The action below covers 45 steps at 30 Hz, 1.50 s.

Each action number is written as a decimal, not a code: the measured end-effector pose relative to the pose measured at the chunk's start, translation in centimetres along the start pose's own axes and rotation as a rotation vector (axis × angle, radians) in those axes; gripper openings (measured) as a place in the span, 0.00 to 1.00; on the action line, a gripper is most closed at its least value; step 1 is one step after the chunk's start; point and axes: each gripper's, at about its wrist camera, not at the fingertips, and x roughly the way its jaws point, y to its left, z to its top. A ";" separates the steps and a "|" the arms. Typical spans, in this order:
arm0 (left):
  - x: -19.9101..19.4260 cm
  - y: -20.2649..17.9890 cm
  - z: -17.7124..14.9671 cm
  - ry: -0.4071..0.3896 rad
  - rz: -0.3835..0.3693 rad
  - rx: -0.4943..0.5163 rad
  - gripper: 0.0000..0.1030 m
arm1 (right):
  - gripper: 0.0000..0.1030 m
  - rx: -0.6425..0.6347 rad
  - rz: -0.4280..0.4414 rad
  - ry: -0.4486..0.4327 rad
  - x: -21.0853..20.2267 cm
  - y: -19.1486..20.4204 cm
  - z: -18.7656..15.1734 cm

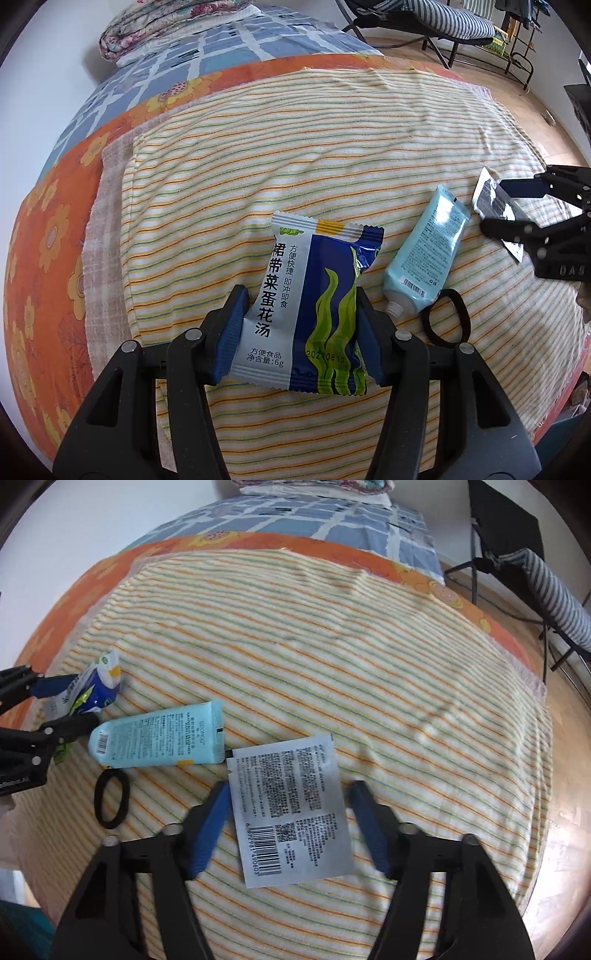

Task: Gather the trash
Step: 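Carry the blue packet and white label sheet over the blue basket with both tools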

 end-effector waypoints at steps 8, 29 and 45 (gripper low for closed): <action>-2.8 -0.5 -1.4 -0.020 -0.008 -0.005 0.55 | 0.56 0.043 0.016 -0.050 -3.5 -0.2 -2.2; -14.1 -5.7 -10.9 -0.094 -0.091 0.031 0.55 | 0.56 0.049 0.083 -0.136 -14.4 5.1 -12.2; -17.0 -7.6 -19.8 -0.089 -0.171 -0.016 0.56 | 0.56 0.057 0.128 -0.141 -17.2 7.7 -20.7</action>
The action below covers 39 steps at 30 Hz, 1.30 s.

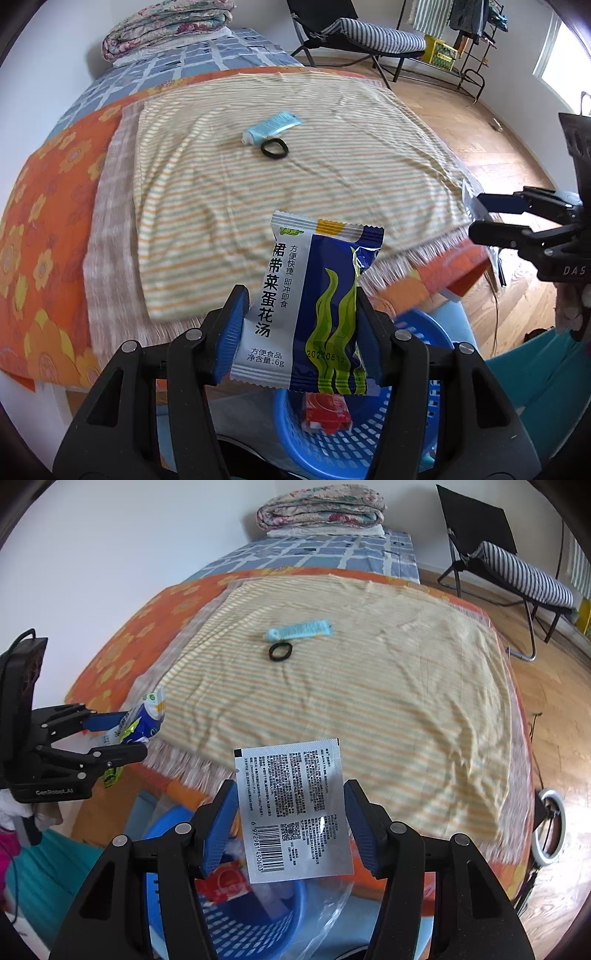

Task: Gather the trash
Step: 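Carry the blue packet and white label sheet over the blue basket with both tools, then open both tools to drop the packet and sheet into the basket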

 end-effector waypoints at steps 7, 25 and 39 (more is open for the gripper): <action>-0.2 -0.9 -2.8 0.010 -0.011 -0.004 0.55 | 0.56 0.012 0.019 0.026 0.3 0.9 -3.0; 1.5 -2.4 -7.9 0.082 -0.026 0.016 0.56 | 0.58 0.015 0.051 0.080 2.0 2.5 -8.1; 3.4 -3.5 -9.6 0.139 -0.032 0.045 0.56 | 0.58 -0.016 0.047 0.123 3.6 3.5 -10.1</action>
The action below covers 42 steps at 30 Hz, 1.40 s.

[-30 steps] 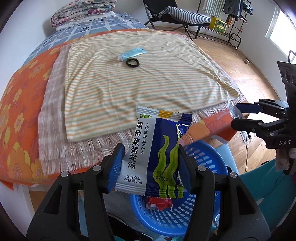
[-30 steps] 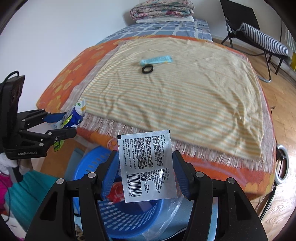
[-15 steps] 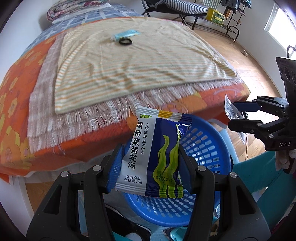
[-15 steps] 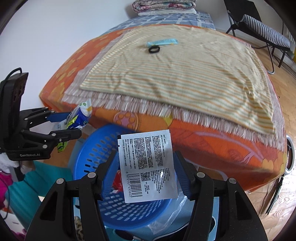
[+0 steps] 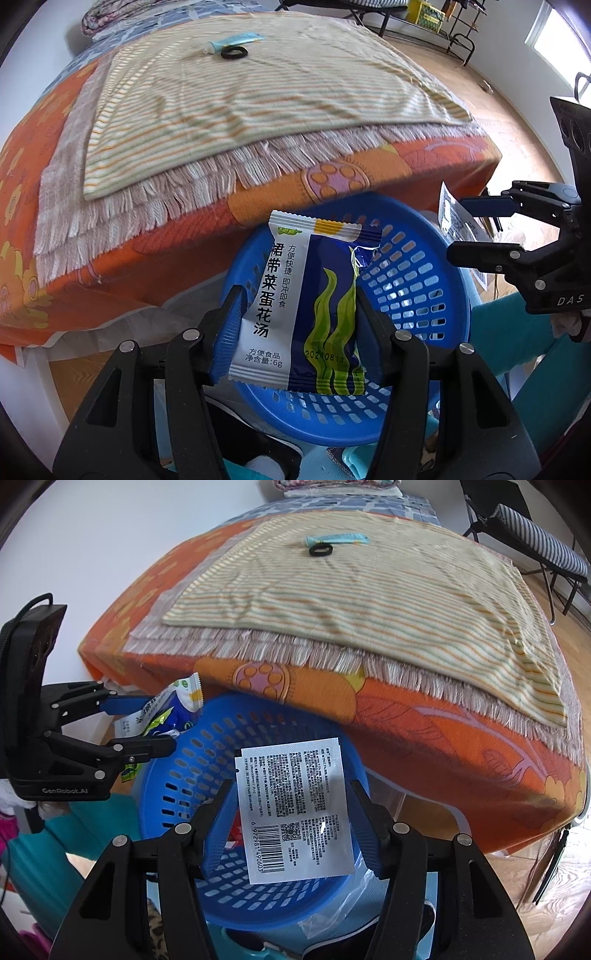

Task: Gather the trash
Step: 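Open both tools to drop the packet and sheet into the basket, then raise both tools from the basket toward the blue tube and hair tie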

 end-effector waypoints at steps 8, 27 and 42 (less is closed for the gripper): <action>0.9 -0.6 -0.4 0.027 -0.005 0.013 0.58 | 0.58 0.010 -0.002 0.024 0.7 0.0 -0.5; 2.1 -1.0 -0.3 0.060 0.005 0.025 0.66 | 0.63 0.029 -0.046 0.039 1.0 -0.3 -0.4; 1.5 -1.0 0.9 0.048 -0.003 0.022 0.66 | 0.64 0.054 -0.081 -0.002 0.0 -0.7 1.2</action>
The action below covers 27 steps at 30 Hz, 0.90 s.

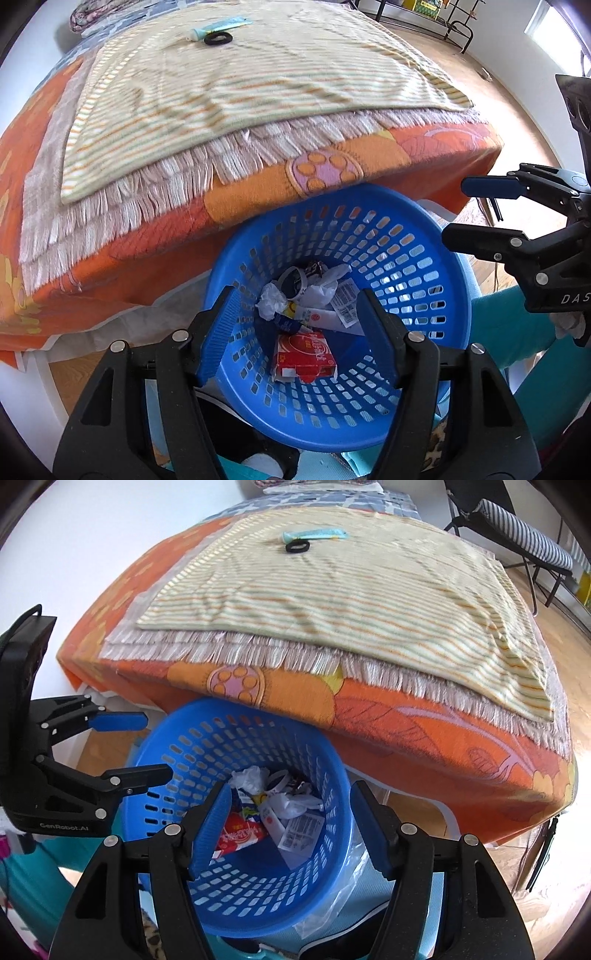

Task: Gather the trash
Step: 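Raise both tools from the basket toward the blue tube and hair tie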

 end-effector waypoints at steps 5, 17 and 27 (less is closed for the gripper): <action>-0.7 0.4 1.9 -0.020 0.006 -0.006 0.66 | 0.65 0.048 0.006 -0.030 -0.6 -1.1 1.3; -3.0 2.5 8.6 -0.095 0.054 0.003 0.66 | 0.69 0.095 0.001 -0.171 -2.9 -3.2 6.3; -3.2 7.4 15.9 -0.154 0.094 -0.005 0.66 | 0.70 0.027 -0.058 -0.176 -2.7 -3.8 12.0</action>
